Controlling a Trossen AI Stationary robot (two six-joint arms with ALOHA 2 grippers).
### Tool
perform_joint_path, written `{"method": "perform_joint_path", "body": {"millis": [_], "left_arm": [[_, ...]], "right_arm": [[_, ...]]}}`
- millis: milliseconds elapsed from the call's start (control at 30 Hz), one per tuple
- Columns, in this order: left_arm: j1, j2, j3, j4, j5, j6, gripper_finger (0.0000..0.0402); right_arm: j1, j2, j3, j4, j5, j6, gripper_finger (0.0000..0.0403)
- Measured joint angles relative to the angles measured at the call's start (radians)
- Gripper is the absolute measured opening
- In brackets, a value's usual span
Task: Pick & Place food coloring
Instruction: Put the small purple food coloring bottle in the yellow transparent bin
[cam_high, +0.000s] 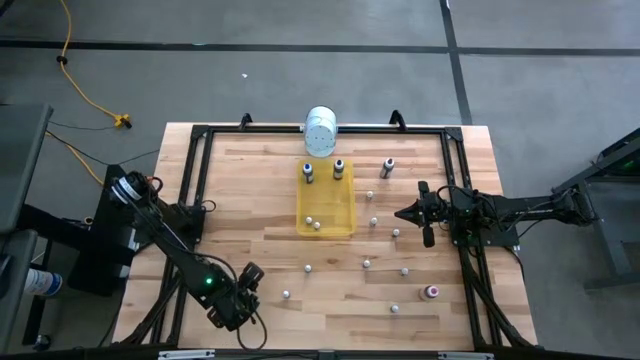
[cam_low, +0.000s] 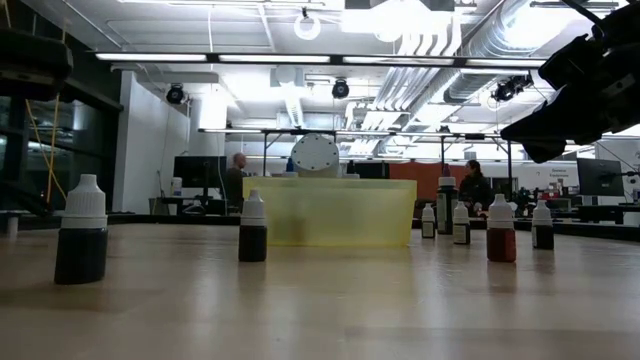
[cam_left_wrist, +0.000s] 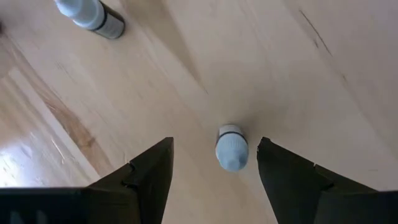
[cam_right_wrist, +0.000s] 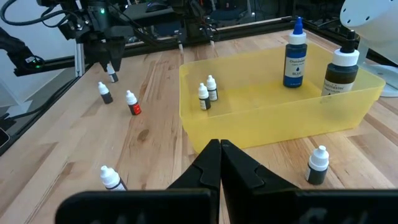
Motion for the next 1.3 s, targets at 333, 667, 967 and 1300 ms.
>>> {"method": "perform_joint_path", "body": {"millis": [333, 667, 967, 1300], "left_arm": [[0.005, 0.0, 0.0, -0.003, 0.029, 0.0, 0.022], [0.005, 0.0, 0.0, -0.001, 0.03, -0.009, 0.0153], [0.005, 0.0, 0.0, 0.002, 0.048, -0.038, 0.0104], [0.005, -0.001, 0.0, 0.011, 0.049, -0.093, 0.0047]], "right_arm": [[0.0, 0.0, 0.0, 0.0, 0.0, 0.0, 0.0], [0.0, 0.0, 0.0, 0.0, 0.0, 0.0, 0.0], [0.0, 0.0, 0.0, 0.0, 0.0, 0.0, 0.0], [0.0, 0.0, 0.0, 0.0, 0.0, 0.0, 0.0]]}}
